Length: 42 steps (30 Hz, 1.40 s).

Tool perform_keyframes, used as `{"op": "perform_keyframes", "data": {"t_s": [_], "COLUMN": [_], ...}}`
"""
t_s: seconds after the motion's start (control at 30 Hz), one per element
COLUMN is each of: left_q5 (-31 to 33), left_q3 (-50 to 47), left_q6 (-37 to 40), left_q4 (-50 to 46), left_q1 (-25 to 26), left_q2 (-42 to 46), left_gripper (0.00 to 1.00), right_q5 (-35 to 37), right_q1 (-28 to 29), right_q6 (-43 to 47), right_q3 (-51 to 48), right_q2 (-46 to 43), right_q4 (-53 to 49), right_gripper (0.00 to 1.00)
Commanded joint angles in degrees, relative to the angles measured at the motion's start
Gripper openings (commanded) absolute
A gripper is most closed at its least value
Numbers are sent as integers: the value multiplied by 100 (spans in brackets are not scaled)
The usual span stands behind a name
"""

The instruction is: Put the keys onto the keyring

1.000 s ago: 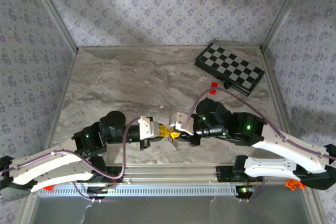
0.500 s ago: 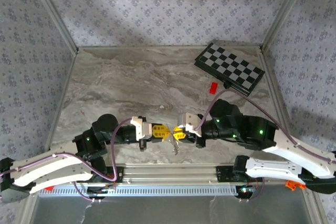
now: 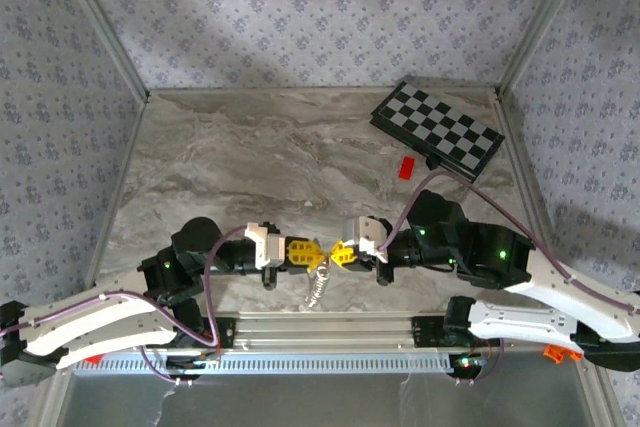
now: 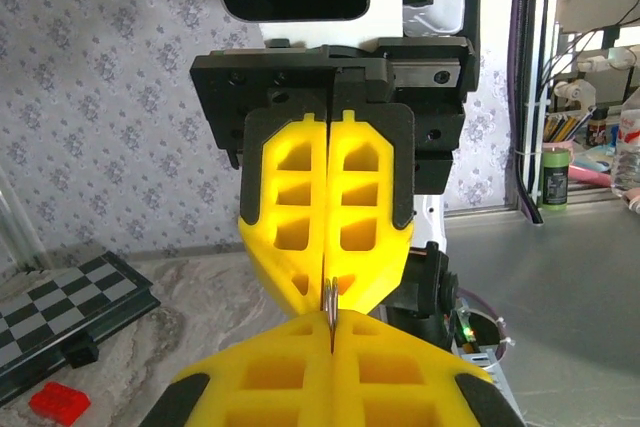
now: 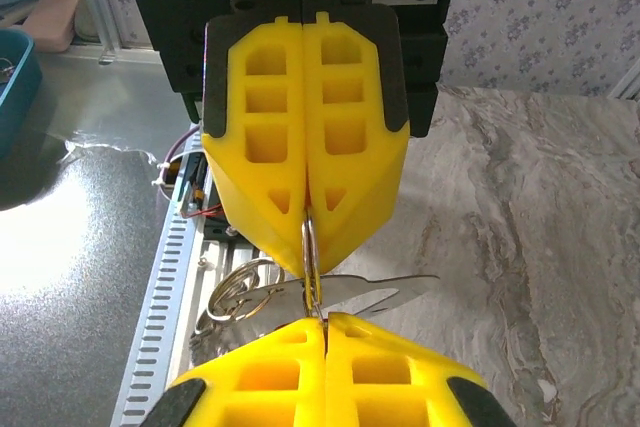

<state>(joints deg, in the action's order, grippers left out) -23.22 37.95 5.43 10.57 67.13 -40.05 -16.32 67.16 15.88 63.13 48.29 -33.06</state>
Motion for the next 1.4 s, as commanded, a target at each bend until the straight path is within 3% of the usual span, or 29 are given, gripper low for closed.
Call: {"op": "perform_keyframes", "data": {"t_s": [0.0, 1.07, 1.37], "left_q5": [-259, -624, -873], "left_q3": [39, -38, 76], "left_q6": [-113, -402, -488], "left_q4": [484, 1121, 1083], "left_q1": [1, 1, 1], "left_q2": [103, -76, -195], "left_gripper": [0, 0, 0], "right_q5": [-69, -604, -692], "right_q1": [6, 18, 25], "right_q6": [-23, 38, 39], "right_q3": [-64, -73, -140], "right_q2": [-16, 54, -67], "right_q4": [104, 89, 167], "right_gripper": [3, 0, 4]}}
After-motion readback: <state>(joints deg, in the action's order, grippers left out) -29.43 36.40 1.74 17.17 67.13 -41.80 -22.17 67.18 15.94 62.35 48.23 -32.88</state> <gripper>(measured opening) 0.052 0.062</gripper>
